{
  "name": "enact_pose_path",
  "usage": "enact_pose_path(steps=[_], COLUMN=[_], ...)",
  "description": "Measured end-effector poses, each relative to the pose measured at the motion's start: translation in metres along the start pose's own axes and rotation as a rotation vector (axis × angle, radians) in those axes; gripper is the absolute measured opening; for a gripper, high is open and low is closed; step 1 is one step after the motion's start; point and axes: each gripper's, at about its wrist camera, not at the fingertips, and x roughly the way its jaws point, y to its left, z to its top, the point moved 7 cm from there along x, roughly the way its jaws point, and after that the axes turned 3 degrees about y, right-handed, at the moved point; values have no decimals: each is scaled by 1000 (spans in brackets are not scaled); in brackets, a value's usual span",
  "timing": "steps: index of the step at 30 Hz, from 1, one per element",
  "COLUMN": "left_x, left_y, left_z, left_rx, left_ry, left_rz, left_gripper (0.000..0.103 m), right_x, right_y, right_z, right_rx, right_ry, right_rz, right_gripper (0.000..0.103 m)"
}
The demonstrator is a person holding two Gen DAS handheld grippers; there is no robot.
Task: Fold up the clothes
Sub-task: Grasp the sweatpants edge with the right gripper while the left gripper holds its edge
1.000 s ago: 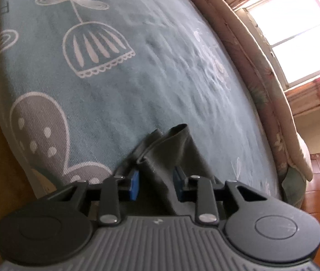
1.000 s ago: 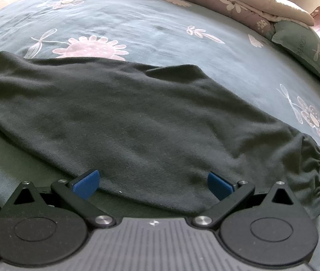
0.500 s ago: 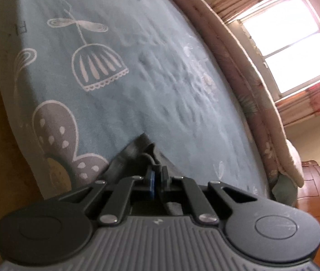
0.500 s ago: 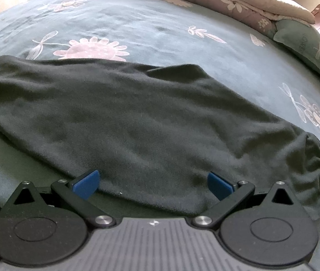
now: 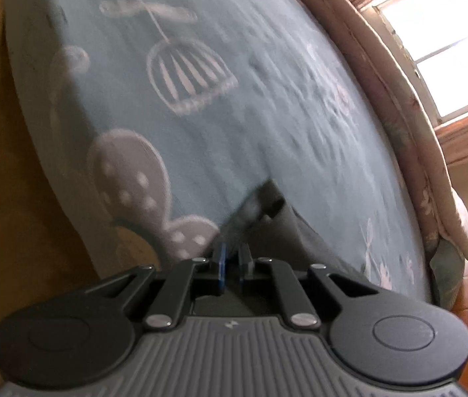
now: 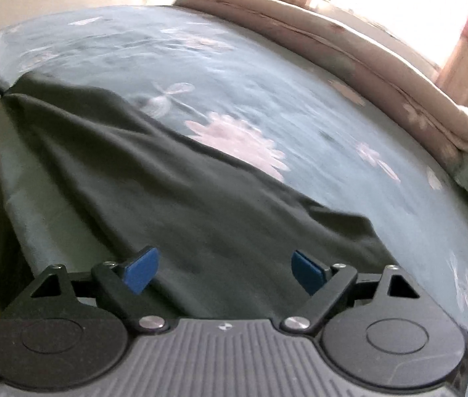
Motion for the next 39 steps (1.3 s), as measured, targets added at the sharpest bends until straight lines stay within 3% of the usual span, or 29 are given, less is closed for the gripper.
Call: enact_pose_path(steps=[2, 5, 9, 10, 13, 16, 19, 23, 26, 33, 36, 39], left_x=[-12, -19, 8, 18, 55, 87, 91, 89, 91, 65, 50, 43], left_y=[-6, -31, -85, -96, -117, -115, -113, -108, -108, -125, -142, -154], left_z=[8, 17, 6, 0, -19, -26, -23, -23, -21, -28, -41, -56], left_rx=[38, 101, 202, 225, 309, 376, 357, 339, 332, 487, 609, 710], left_ry=[-29, -38, 72, 112, 204, 231, 235, 246, 247, 193, 149, 133], left_rz=[3, -60, -209, -235, -226, -110, -134, -161, -168, -112, -142, -149], left_gripper=[16, 21, 43, 43, 43, 42, 44, 45, 45, 45, 46, 47], right_x=[1, 1, 0, 0, 5, 15, 26, 42, 44, 20, 19, 12], right_y=[8, 27, 62, 72, 100, 119, 129, 139, 141, 134, 131, 130], right_z=[11, 31, 53, 57, 64, 67, 67, 67, 70, 66, 65, 71], right_rx=[-26, -90, -206, -241, -341, -409, -442, -485, -498, -485, -463, -455], right_ry=[-23, -65, -93, -98, -102, -84, -68, -52, -36, 28, 12, -33], right_rz=[30, 90, 192, 211, 271, 304, 324, 340, 352, 502, 486, 460], right_gripper=[84, 69, 60, 58, 51, 39, 27, 24, 4, 3, 5, 18])
